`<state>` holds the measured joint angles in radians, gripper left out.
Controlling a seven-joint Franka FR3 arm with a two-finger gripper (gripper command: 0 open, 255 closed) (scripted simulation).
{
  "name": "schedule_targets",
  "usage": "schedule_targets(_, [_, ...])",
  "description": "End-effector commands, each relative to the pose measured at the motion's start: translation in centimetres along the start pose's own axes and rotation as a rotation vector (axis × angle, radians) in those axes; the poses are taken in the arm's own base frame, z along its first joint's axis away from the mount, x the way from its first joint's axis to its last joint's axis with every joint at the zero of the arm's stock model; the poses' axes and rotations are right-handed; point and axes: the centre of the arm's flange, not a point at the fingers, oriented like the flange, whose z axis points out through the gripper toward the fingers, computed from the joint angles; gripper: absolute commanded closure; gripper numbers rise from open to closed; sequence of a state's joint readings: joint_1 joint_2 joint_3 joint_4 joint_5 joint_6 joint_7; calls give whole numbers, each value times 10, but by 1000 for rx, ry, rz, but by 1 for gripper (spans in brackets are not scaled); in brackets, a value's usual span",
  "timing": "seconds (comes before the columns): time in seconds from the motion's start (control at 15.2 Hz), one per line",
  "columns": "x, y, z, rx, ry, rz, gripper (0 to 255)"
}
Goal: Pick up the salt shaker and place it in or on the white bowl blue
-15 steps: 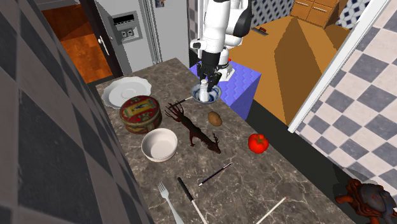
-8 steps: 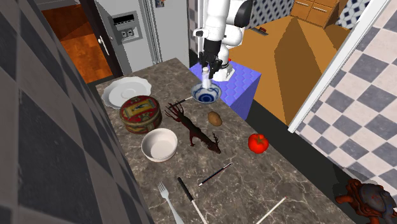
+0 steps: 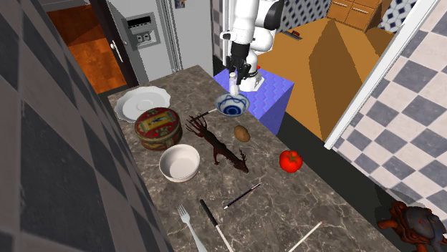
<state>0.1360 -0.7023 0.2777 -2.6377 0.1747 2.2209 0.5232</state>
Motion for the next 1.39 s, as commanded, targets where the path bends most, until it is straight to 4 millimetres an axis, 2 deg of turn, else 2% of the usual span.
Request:
schedule_targets(0.0, [-3, 3, 10, 0, 1, 0, 255])
schedule_targets(0.66, [-16, 9, 61, 0, 1, 0, 255])
schedule_targets(1.19, [-16, 9, 61, 0, 1, 0, 255])
schedule_targets(1.25, [-16, 9, 61, 0, 1, 0, 0])
schedule_targets(1.32, [-16, 9, 61, 0, 1, 0, 0])
